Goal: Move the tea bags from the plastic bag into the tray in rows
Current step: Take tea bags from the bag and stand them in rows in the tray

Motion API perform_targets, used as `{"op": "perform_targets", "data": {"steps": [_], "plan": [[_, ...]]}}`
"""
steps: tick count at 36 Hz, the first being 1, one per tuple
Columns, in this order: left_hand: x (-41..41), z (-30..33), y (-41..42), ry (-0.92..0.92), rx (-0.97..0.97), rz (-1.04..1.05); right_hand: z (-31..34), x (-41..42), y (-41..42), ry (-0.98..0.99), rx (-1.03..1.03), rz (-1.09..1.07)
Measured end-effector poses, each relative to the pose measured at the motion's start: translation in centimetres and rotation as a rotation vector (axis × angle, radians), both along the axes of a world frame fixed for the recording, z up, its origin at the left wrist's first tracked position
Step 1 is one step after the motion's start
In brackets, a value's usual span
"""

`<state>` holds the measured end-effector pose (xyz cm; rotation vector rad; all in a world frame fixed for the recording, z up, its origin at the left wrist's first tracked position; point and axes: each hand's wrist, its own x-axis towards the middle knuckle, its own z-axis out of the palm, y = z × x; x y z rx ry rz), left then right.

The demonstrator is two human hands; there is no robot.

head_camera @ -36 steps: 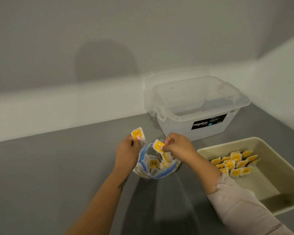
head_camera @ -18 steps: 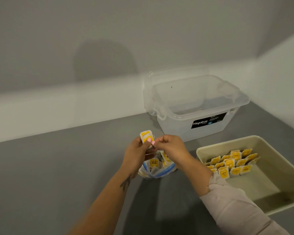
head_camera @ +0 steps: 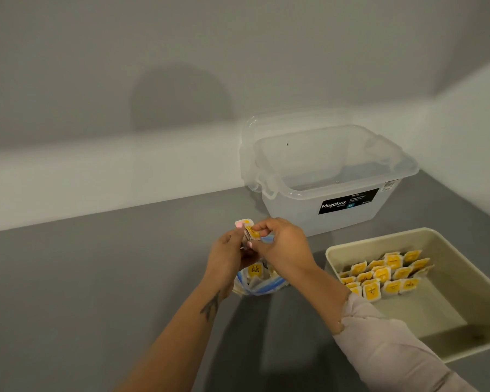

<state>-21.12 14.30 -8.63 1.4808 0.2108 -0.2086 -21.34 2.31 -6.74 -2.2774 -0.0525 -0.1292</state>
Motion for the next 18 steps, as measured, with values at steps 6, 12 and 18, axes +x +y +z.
{"op": "perform_targets", "data": {"steps": [6, 12, 18], "plan": [[-0.4, 0.5, -1.1, -0.058, -0.031, -0.008, 0.0, 0.4, -1.6, 0.004, 0.124, 0.023], [-0.8, 1.5, -3.7, -0.057, -0.081, 0.016, 0.6, 0.7, -4.1, -0.027, 0.130, 0.040], [-1.2, 2.6, -7.2, -0.024, -0.162, 0.071, 1.3, 1.1, -7.3, -0.094, 0.128, -0.010]]}}
